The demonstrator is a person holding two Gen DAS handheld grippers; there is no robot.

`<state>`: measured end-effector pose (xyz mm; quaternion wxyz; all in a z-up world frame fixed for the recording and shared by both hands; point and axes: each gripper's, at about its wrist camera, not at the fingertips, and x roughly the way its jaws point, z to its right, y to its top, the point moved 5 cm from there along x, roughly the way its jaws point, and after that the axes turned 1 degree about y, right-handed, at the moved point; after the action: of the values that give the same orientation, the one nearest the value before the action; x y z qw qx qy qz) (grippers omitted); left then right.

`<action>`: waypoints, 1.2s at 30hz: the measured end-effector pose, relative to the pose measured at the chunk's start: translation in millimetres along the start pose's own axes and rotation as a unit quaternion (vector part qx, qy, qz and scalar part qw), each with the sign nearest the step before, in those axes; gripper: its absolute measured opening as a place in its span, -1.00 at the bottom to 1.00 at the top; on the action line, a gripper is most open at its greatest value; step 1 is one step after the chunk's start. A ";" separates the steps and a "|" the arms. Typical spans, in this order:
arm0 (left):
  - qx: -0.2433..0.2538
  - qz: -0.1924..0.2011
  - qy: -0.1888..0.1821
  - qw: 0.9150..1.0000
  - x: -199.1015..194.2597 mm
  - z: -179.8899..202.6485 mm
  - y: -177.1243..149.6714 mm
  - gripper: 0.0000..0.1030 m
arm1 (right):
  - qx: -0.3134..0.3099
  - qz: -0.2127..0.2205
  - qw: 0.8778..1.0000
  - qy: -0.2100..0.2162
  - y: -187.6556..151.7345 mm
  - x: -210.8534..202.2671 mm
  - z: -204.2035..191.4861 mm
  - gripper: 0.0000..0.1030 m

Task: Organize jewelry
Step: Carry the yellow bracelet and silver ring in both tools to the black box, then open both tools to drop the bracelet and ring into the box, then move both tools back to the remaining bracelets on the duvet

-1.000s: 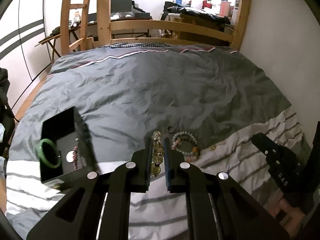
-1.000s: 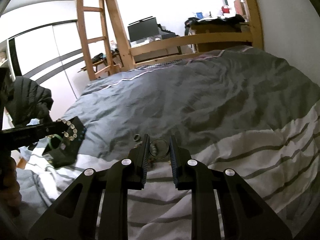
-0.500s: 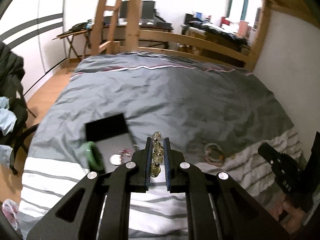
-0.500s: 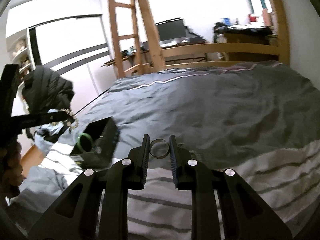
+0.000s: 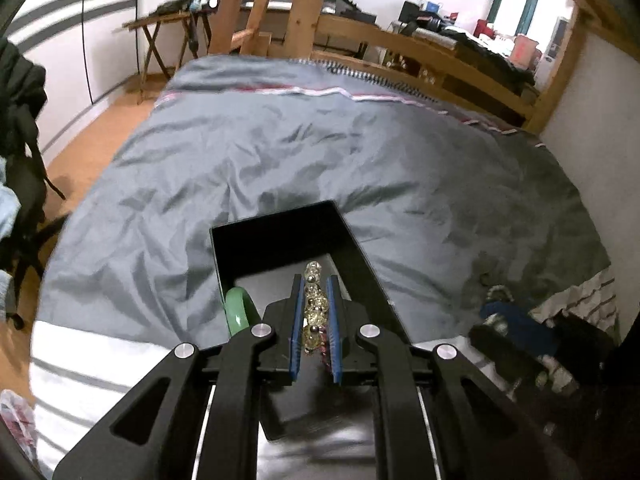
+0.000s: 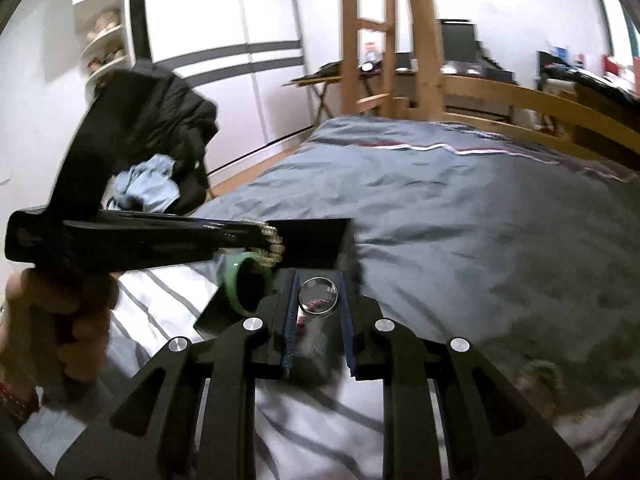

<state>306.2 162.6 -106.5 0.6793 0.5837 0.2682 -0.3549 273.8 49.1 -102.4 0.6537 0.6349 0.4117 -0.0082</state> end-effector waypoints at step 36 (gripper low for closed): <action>-0.008 0.050 -0.045 0.998 -88.0 89.2 -5.9 0.71 | 0.082 -0.011 0.991 -0.105 -11.4 -123.8 63.4 0.93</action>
<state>243.9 89.3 -26.0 0.7120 0.5745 0.2104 -0.3446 219.3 -69.6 -53.1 0.6391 0.6773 0.3455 -0.1158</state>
